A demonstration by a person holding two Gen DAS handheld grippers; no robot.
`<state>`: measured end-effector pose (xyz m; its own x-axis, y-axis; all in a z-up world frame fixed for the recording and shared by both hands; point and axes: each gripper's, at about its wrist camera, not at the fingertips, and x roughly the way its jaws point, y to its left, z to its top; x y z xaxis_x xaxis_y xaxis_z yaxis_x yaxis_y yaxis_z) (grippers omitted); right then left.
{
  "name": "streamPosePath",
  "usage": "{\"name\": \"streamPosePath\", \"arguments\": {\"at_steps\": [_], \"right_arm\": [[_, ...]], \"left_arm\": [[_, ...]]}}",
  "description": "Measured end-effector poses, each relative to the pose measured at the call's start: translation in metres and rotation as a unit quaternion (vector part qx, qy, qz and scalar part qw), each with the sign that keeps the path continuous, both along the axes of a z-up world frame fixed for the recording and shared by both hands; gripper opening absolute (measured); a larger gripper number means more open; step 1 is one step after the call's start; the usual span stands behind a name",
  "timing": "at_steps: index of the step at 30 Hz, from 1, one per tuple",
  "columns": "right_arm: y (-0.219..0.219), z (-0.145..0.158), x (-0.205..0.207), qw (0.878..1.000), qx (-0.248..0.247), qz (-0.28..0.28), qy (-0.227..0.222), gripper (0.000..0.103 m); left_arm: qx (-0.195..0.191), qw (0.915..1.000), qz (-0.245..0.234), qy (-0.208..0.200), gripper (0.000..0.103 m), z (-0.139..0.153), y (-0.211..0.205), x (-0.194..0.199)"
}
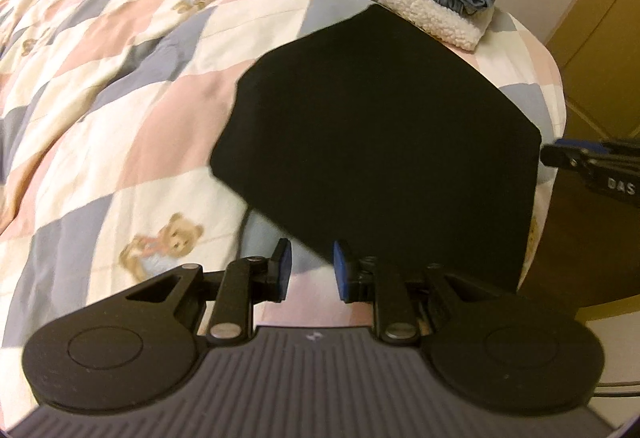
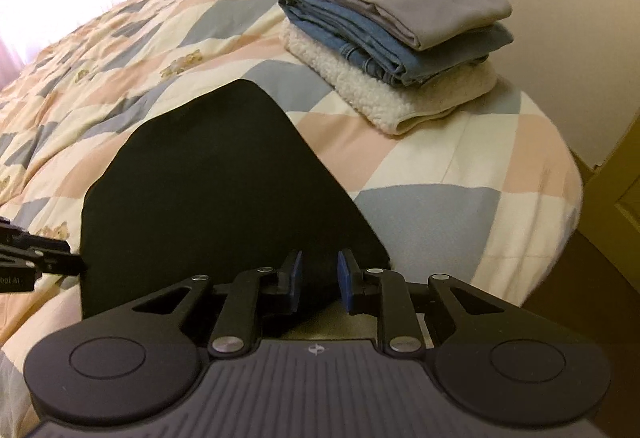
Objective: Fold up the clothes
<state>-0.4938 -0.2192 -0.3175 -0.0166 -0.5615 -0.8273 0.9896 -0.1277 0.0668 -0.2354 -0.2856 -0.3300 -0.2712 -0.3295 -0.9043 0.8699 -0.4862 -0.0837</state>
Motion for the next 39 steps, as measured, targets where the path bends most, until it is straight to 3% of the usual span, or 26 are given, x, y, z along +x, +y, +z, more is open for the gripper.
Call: {"name": "streamPosePath", "arguments": {"at_steps": [7,13,19,22,25,28,32,36,39], "right_arm": [[0.034,0.038,0.03,1.0,-0.015,-0.025,-0.004,0.023],[0.028,0.04,0.025,1.0,-0.006,-0.015,0.007,0.023],[-0.014,0.015,0.008,0.996,-0.002,0.093,0.017,0.023],[-0.029,-0.006,-0.006,0.985,-0.001,0.169,0.021,0.023],[-0.038,-0.034,-0.025,0.974,0.03,0.223,0.011,0.022],[-0.044,-0.064,-0.037,0.96,0.066,0.272,0.01,0.024],[-0.057,-0.043,-0.044,0.952,0.077,0.297,-0.01,0.023],[-0.086,-0.004,-0.047,0.952,0.012,0.305,-0.031,0.024],[-0.129,-0.001,-0.03,0.944,-0.036,0.325,-0.03,0.023]], "left_arm": [[-0.021,0.9982,-0.036,0.043,0.018,0.02,0.046,0.01],[-0.03,0.9964,-0.041,0.068,0.018,0.019,0.061,-0.02],[-0.06,0.9966,-0.026,0.05,0.02,-0.008,0.063,-0.076],[-0.065,0.9977,-0.018,-0.005,0.021,-0.034,0.071,-0.103],[-0.065,0.997,0.008,-0.042,0.02,-0.053,0.074,-0.124],[-0.063,0.9961,0.043,-0.043,0.019,-0.035,0.069,-0.128],[-0.077,0.9913,0.102,-0.031,0.019,-0.001,0.058,-0.116],[-0.111,0.9804,0.158,-0.04,0.019,0.011,0.024,-0.096],[-0.125,0.9735,0.187,-0.044,0.019,0.0,-0.01,-0.085]]}}
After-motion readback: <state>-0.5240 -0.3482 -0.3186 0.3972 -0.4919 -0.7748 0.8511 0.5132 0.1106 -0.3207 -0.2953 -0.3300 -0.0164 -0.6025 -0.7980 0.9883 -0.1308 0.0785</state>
